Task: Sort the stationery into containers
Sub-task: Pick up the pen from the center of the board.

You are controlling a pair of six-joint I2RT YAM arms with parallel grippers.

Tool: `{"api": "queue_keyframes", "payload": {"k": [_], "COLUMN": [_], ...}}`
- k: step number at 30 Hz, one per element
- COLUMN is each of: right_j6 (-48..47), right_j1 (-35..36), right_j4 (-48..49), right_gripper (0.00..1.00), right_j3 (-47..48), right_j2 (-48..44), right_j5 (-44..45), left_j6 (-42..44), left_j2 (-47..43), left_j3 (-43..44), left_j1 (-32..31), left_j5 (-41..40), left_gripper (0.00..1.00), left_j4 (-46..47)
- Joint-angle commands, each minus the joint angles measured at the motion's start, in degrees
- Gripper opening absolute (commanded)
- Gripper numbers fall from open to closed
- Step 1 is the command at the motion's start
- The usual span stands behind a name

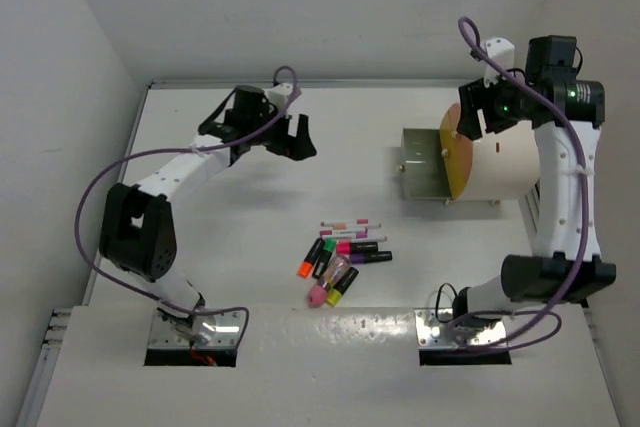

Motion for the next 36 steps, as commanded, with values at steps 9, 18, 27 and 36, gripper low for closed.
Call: {"api": "queue_keyframes", "payload": {"k": [9,18,27,36], "right_j6": [-3.01,-3.17,-7.22,-10.29], "right_j1": [6.23,10.01,13.44,14.94], "right_j4": [-0.6,1.16,4.06,5.38], "right_gripper": [0.61,0.56,0.55,0.55], "right_j3": [-11.56,-26.33,-36.97,-41.1], "right_j2": [-9.61,-18.48,-22.97,-25.16], "right_j5": [-4.49,-4.14,-3.0,-1.86], "left_j6": [12.48,4.04,0.61,-2.2], "left_j2": [-19.27,-21.83,-13.67,-0.92], "left_j3": [-16.33,-24.18,-20.4,-15.22], "left_j1": [-6.63,-16.46,-27.1,-33.26], "left_j5": [-7.17,-21.91,-27.13,-27.76], "left_gripper": [0.79,0.74,0.74,0.72], "left_j4": [-11.2,-17.08,-18.58,-15.95]}}
